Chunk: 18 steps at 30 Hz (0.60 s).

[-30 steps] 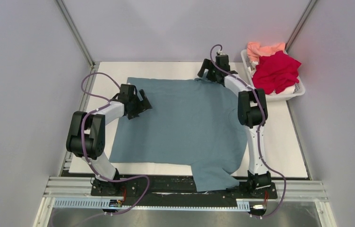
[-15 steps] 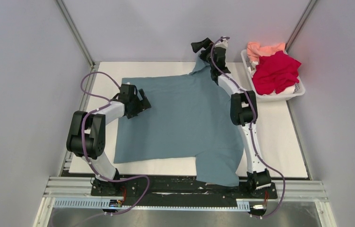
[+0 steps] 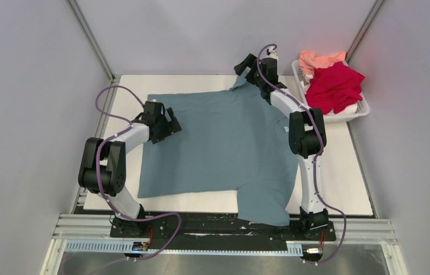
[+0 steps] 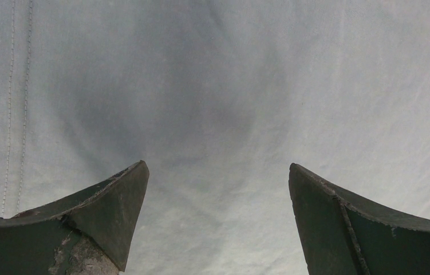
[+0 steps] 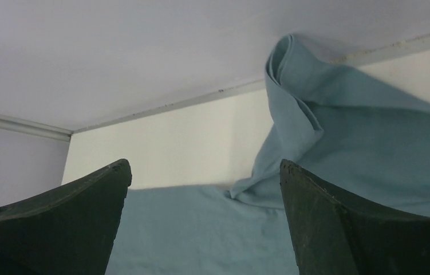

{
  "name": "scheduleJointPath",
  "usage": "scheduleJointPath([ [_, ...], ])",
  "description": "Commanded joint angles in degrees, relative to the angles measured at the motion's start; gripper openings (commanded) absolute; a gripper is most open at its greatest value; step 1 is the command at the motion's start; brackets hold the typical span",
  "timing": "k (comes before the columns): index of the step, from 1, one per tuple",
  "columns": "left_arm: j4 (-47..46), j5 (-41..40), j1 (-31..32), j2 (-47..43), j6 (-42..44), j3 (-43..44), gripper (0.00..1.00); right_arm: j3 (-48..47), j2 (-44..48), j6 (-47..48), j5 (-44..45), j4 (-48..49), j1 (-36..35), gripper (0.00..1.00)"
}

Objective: Fold and stack the t-shirts
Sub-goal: Flatten out the tshirt

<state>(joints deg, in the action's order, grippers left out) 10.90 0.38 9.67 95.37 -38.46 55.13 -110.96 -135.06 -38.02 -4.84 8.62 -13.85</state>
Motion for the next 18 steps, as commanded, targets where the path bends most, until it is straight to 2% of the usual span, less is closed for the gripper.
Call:
scheduleJointPath([
  [1, -0.6, 0.2, -0.1, -1.8, 1.3, 0.1, 1.00, 1.2, 0.0, -1.7, -2.5, -4.5, -0.1, 1.00],
  [7, -0.6, -0.1, -0.2, -1.3, 1.7, 0.3, 1.00, -3.0, -6.1, -4.4, -3.6, -4.9, -0.6, 1.00],
  [11, -0.6, -0.1, -0.2, -0.8, 2.0, 0.5, 1.00, -9.4, -11.0, -4.0, -6.1, -5.2, -0.9, 1.00],
  [14, -0.6, -0.2, -0.1, -0.4, 2.1, 0.5, 1.00, -12.9, -13.1, -1.8, -5.5, -4.8, -2.0, 1.00],
  [18, -0.9, -0.1, -0.2, -0.1, 2.4, 0.7, 1.00, -20.8, -18.5, 1.6, -7.2, 0.7, -4.0, 1.00],
])
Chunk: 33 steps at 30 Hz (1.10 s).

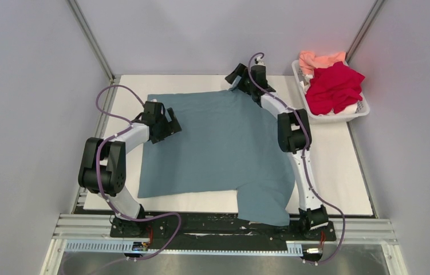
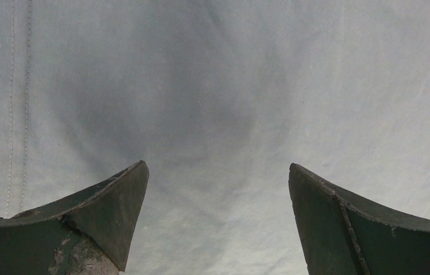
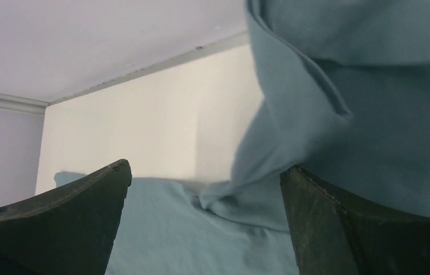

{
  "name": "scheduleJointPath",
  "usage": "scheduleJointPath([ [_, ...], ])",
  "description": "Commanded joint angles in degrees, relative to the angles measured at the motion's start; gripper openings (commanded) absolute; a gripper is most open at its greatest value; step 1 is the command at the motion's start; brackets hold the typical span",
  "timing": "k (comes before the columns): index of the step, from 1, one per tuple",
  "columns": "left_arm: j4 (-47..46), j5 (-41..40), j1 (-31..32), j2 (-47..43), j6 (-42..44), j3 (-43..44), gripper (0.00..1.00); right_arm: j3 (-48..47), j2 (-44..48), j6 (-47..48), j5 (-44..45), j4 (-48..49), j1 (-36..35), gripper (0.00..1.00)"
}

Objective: Fold and stack the t-shirts
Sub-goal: Flatten out the tshirt

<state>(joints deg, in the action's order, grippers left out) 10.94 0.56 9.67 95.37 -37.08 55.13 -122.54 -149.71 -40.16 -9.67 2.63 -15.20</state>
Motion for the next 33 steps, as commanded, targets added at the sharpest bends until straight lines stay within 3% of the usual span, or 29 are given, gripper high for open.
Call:
scheduleJointPath([
  [1, -1.0, -0.3, -0.1, 0.0, 1.2, 0.8, 1.00, -13.4, -6.0, 4.8, -2.1, 6.9, -3.4, 1.00],
  [3, -1.1, -0.2, -0.1, 0.1, 1.2, 0.7, 1.00, -20.0, -10.1, 5.8, -2.2, 8.2, -5.1, 1.00],
  [6, -0.9, 0.3, -0.2, 0.1, 1.5, 1.0, 1.00, -21.6, -11.5, 9.7, 2.0, 11.0, -7.5, 1.00],
  [15, -0.3, -0.1, -0.1, -2.3, 1.7, 0.5, 1.00, -7.9, 5.5, 19.6, 4.6, 3.3, -7.3, 1.00],
  [18, 0.3, -1.2, -0.1, -2.9, 1.5, 0.3, 1.00, 1.4, 15.6, 22.4, 6.3, -2.9, -7.0, 1.00],
  [24, 1.1, -2.9, -0.4, -3.0, 0.6, -0.4, 1.00, 33.6, 35.8, 21.9, 9.6, -8.3, -5.8, 1.00],
  [30, 1.0, -1.7, -2.3, -1.6, 0.1, -1.0, 1.00, 50.6, 46.0, 18.1, 9.3, -13.5, -1.3, 1.00],
  [33, 1.2, -1.0, -3.2, 0.1, 0.0, 0.2, 1.00, 54.7, 47.7, 18.5, 8.5, -13.7, -1.0, 1.00],
])
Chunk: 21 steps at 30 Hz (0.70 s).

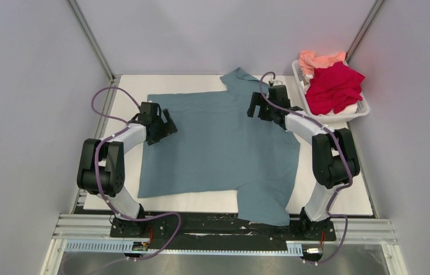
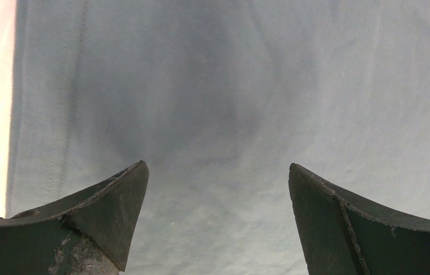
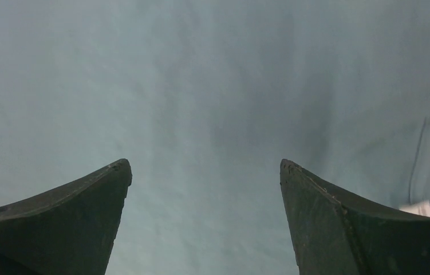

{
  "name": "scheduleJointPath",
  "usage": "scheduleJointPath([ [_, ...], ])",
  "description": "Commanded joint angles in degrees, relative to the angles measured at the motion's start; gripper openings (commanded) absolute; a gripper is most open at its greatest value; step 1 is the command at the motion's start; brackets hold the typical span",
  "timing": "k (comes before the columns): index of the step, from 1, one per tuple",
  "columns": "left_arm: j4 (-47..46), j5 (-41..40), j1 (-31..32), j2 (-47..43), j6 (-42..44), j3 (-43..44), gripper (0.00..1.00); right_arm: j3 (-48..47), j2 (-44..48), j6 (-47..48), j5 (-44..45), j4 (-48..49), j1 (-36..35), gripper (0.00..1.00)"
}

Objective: Fold and stack the t-shirts
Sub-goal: Flatten out the tshirt

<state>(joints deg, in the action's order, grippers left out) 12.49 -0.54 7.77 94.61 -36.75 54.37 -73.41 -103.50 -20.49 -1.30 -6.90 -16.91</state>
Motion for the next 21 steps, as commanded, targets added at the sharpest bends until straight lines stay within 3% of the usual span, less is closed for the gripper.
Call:
scheduleJointPath([
  [1, -0.3, 0.1, -1.6, 1.8, -0.3, 1.3, 1.00, 6.3, 1.5, -1.4, 0.2, -4.3, 0.8, 1.00],
  [13, 6.8, 5.0, -4.5, 13.7, 0.3, 14.1, 1.00, 6.6, -4.4, -7.1, 0.6, -5.7, 1.0, 1.00],
  [21, 17.1, 0.8, -6.3, 23.7, 1.4, 32.3, 1.00, -0.6, -10.3, -10.4, 1.2, -5.8, 1.3, 1.00],
])
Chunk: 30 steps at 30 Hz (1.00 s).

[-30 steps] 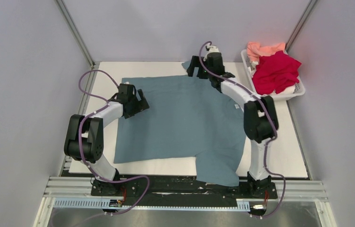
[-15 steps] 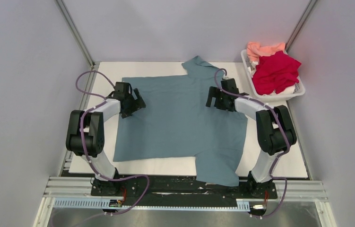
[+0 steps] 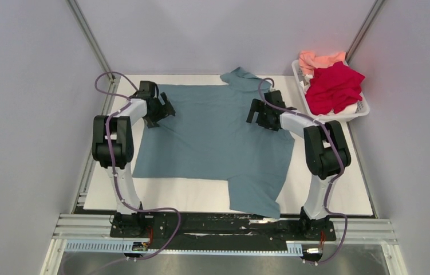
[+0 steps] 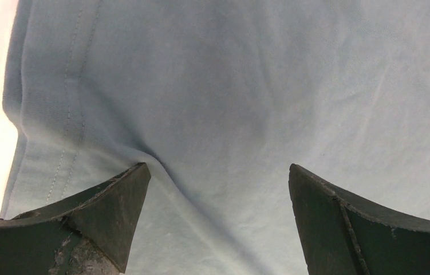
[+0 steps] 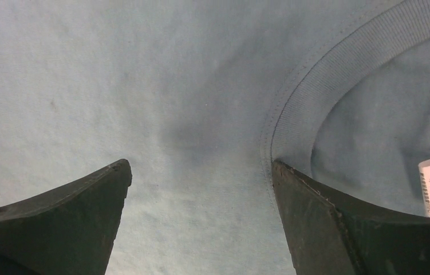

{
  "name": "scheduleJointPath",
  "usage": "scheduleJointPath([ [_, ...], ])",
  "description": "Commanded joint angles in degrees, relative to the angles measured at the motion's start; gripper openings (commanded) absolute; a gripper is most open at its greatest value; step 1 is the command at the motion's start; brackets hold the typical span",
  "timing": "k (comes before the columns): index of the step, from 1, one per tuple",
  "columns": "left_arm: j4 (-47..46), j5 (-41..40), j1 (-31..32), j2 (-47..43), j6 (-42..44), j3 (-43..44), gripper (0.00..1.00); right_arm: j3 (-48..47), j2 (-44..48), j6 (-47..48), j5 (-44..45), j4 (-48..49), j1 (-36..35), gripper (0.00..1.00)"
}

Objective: Fold and stack the t-shirts
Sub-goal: Flatten out the tshirt, then grab the side of the flattened tshirt closest away from the robot with both arms

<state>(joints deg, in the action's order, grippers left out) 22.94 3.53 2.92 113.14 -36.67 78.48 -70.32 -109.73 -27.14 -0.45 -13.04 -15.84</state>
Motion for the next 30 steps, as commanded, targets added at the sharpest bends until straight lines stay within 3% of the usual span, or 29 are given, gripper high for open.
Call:
scheduleJointPath([
  [1, 7.3, -3.3, -1.9, 7.0, 1.4, 9.7, 1.00, -4.9, -5.3, -4.0, 0.4, 0.3, 0.3, 1.00],
  [6, 9.7, -3.4, -2.6, 7.7, 2.9, 14.6, 1.00, -8.6, -6.0, -3.9, 0.0, -0.5, 0.5, 1.00],
  [9, 9.8, -3.4, -2.6, 1.3, 2.8, 12.5, 1.00, -7.5, 0.1, -1.6, 1.9, -0.5, -0.1, 1.00],
  [11, 8.2, -3.4, -2.6, -5.4, 2.0, 7.4, 1.00, -4.9, 6.4, 0.5, 3.2, -0.5, -0.9, 1.00],
  [13, 7.7, -8.8, -2.6, -13.3, -0.1, 0.9, 1.00, 0.5, 14.3, 1.6, 3.9, -0.8, -1.3, 1.00],
  [18, 9.3, -20.9, -2.6, -35.3, -11.2, -20.3, 1.00, 15.8, 32.0, -6.6, 10.2, -1.6, 0.3, 1.00],
  [21, 13.3, -27.6, -2.6, -42.4, -19.3, -30.4, 1.00, 22.0, 39.1, -8.7, 9.2, -1.3, 0.8, 1.00],
  [30, 6.8, -20.9, -10.4, -51.0, -21.6, -45.1, 1.00, 24.2, 39.8, -7.2, 1.6, -0.4, 0.8, 1.00],
])
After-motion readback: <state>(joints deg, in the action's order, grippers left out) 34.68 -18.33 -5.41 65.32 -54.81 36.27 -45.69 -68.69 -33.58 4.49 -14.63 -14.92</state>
